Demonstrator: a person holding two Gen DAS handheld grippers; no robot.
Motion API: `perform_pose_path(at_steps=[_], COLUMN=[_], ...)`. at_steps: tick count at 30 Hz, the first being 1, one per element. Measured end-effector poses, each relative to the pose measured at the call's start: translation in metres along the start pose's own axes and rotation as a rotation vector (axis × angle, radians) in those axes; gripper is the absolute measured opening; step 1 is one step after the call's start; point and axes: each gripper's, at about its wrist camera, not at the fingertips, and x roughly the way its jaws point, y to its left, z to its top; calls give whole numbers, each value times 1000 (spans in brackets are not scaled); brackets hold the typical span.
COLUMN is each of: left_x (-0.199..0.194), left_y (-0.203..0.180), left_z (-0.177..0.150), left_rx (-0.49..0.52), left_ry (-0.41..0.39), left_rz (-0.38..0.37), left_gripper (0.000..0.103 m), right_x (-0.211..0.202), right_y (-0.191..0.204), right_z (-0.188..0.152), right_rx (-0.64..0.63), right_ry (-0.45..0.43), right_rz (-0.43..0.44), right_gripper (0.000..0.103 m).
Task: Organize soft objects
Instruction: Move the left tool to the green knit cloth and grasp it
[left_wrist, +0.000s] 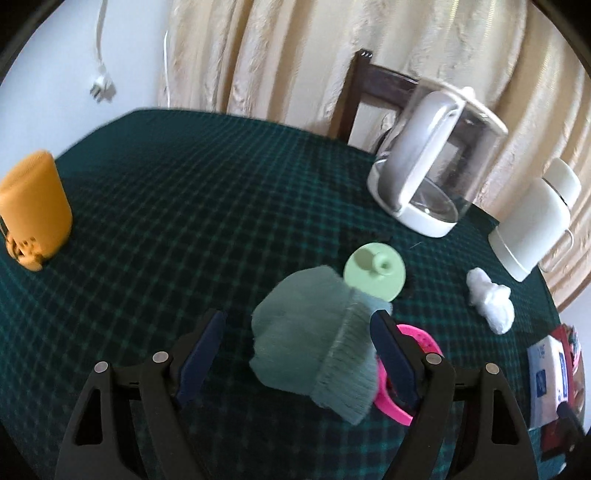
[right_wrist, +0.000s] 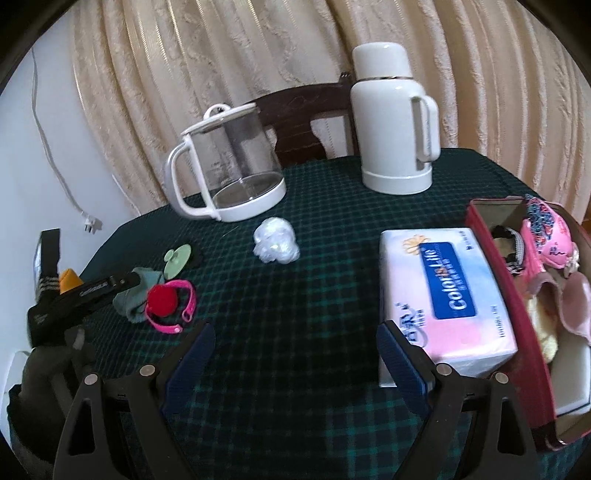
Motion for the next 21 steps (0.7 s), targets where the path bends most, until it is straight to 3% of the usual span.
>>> perform_pose_path(at_steps=[8,9,12,15,21], left_x=[19,19,19,16,-1], left_y=[9,9,4,-2,-1], left_z=[-1,-2,-4,-5,-5], left_rx=[-48,-45,-21,6,2], left_ry=[42,38,36,47,0], left_rz=[-47,-45,-47,-84,-82], left_gripper=[81,77,48,36,32], right_x=[10,11,14,16,19], right_y=[10,11,15,21,26], right_z=[-2,-2,-3,-4,-5], right_rx=[-6,-7,-15,-27,-40], right_ry=[31,35,44,51,61], right_rz=[31,34,44,50,52], right_gripper=[92,92,92,92,92])
